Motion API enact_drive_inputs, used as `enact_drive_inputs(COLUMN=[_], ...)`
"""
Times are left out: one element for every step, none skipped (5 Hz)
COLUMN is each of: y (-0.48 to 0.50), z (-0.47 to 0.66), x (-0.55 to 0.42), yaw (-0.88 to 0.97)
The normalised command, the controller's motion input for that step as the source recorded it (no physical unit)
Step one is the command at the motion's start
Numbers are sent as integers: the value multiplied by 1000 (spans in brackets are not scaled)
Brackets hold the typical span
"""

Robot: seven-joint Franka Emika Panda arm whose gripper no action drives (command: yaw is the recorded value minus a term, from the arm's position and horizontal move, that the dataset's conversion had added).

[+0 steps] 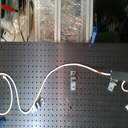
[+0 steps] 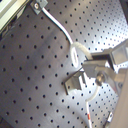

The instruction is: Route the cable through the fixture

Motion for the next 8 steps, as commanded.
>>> enact_drive_inputs(y=[17,-5,1,4,182,29,-19,-213], z=[6,20,86,106,414,0,255,346], x=[1,-89,-43,-96,-556,2,-324,-631], yaw=[0,0,0,0,0,0,169,466])
